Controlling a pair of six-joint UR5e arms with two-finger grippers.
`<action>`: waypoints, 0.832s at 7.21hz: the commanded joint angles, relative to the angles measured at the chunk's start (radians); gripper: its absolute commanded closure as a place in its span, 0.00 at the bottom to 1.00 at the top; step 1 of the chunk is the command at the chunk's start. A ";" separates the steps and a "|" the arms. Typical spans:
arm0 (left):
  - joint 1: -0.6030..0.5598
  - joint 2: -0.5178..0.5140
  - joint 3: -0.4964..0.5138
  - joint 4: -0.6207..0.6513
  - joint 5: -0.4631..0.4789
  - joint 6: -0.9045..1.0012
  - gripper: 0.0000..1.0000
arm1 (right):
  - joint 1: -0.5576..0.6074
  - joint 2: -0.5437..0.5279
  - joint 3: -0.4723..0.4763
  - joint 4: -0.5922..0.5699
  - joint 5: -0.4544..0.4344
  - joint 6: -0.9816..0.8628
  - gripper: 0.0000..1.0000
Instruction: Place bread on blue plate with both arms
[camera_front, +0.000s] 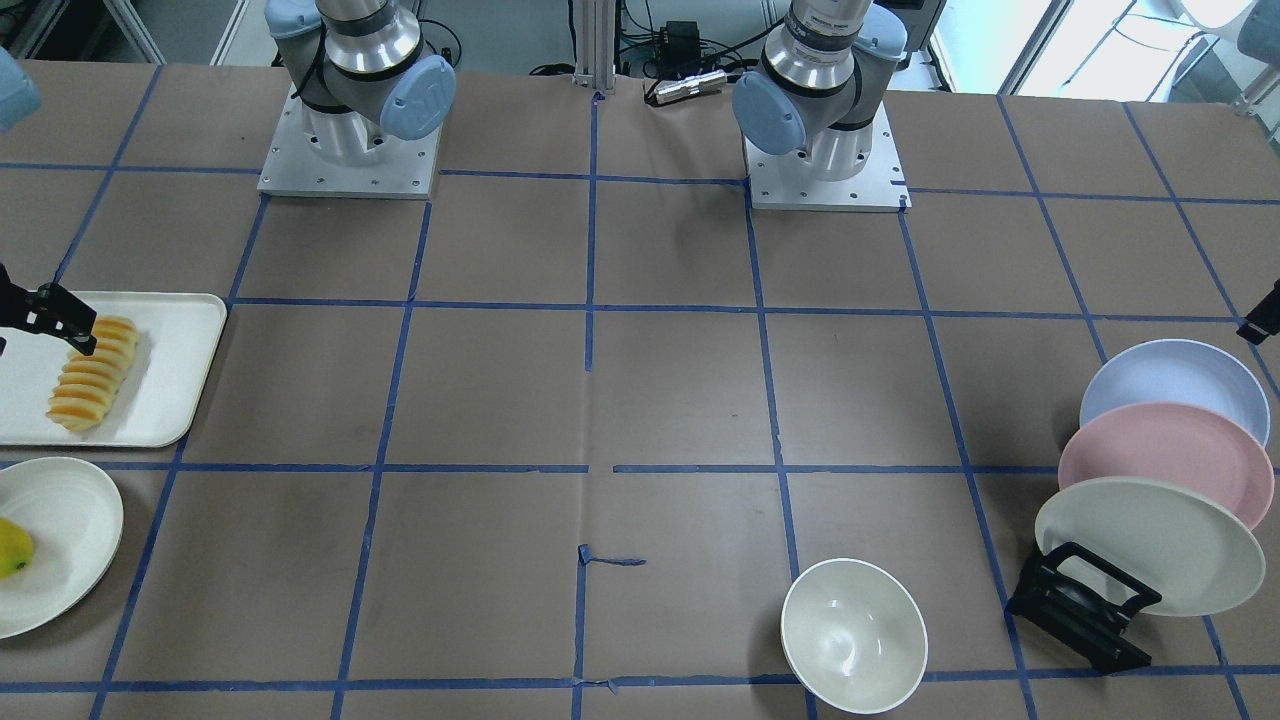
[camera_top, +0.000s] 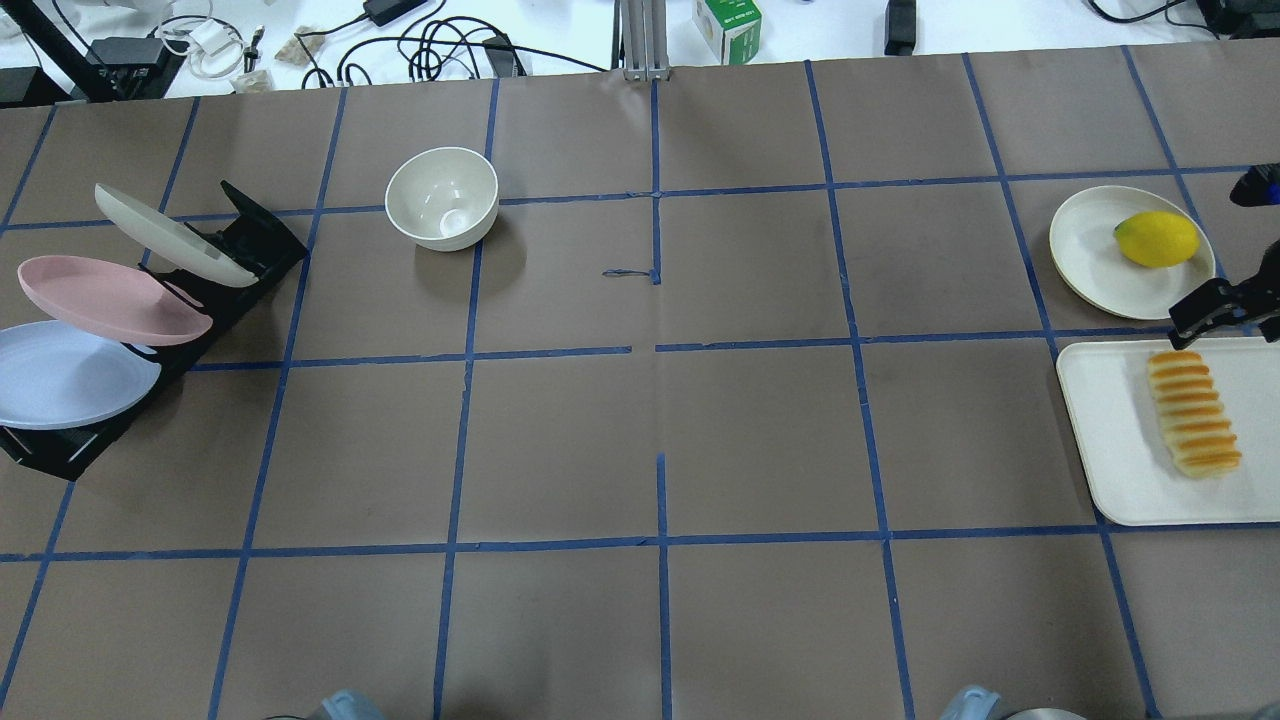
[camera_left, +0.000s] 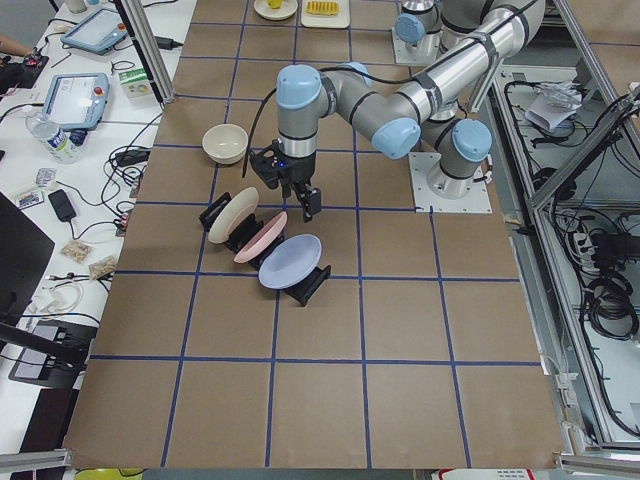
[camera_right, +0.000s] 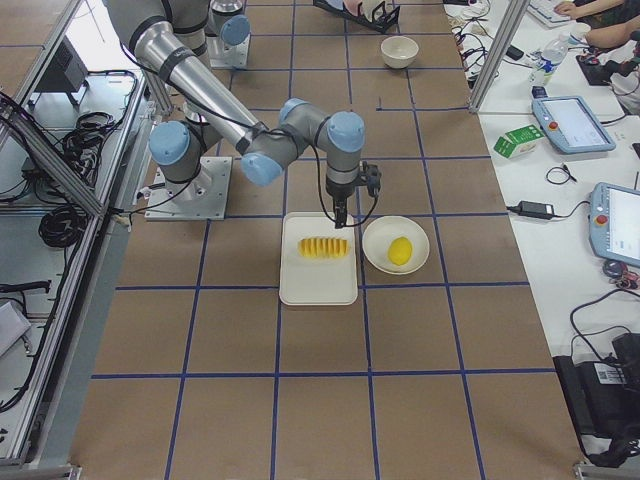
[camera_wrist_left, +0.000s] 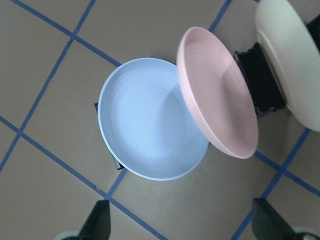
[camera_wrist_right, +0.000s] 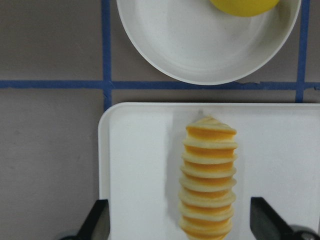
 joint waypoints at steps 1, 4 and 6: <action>0.073 -0.108 -0.009 0.044 0.000 -0.002 0.00 | -0.038 0.087 0.007 -0.024 -0.003 -0.050 0.00; 0.102 -0.182 -0.014 0.053 0.101 -0.016 0.05 | -0.038 0.164 0.031 -0.067 -0.068 -0.019 0.00; 0.102 -0.208 -0.011 0.085 0.094 -0.030 0.21 | -0.038 0.191 0.039 -0.091 -0.082 0.016 0.00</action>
